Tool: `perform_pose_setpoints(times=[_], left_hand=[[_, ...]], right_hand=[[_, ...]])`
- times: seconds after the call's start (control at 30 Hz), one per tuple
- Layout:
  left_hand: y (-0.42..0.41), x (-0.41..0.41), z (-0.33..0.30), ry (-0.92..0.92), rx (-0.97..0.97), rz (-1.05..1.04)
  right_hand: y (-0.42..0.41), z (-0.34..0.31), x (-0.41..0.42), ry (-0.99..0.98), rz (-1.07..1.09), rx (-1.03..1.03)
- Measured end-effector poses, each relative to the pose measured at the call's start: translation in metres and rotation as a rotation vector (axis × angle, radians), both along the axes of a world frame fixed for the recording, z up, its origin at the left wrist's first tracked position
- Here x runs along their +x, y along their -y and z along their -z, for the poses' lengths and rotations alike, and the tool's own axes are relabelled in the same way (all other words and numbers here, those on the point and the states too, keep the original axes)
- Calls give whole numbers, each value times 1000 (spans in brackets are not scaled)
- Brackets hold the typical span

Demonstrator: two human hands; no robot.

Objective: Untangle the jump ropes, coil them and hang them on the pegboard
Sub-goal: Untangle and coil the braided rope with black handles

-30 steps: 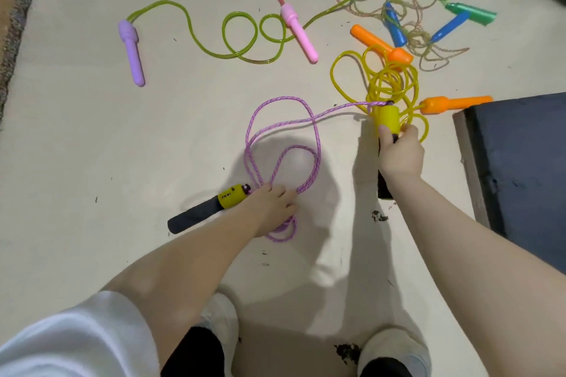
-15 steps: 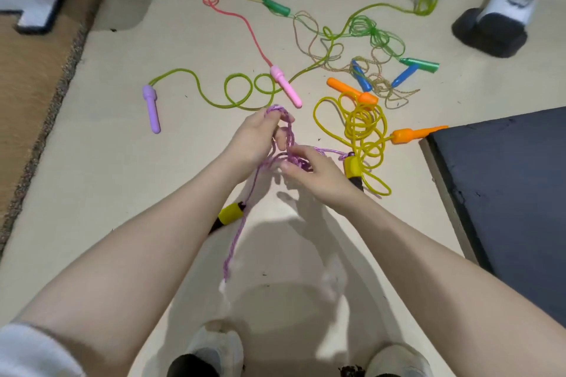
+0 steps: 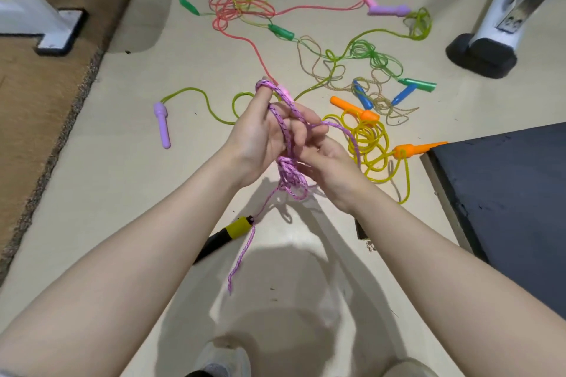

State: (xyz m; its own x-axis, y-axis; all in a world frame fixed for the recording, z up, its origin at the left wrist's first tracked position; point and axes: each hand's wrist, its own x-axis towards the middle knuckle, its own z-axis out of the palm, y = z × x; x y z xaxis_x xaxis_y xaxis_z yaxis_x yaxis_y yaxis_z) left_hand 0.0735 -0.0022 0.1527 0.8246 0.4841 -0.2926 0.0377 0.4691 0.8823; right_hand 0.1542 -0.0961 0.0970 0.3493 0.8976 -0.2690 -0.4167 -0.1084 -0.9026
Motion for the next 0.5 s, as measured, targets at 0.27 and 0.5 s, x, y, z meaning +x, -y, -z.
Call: perform_pose_setpoints(times=[0.27,0.5], left_hand=[[-39,-29,44,-683,531,-131],[-32,-65,85,-1079,731,142]], right_hand=[[7,-3,9,-122,-79,-266],[22,8,11,-123,144,-477]])
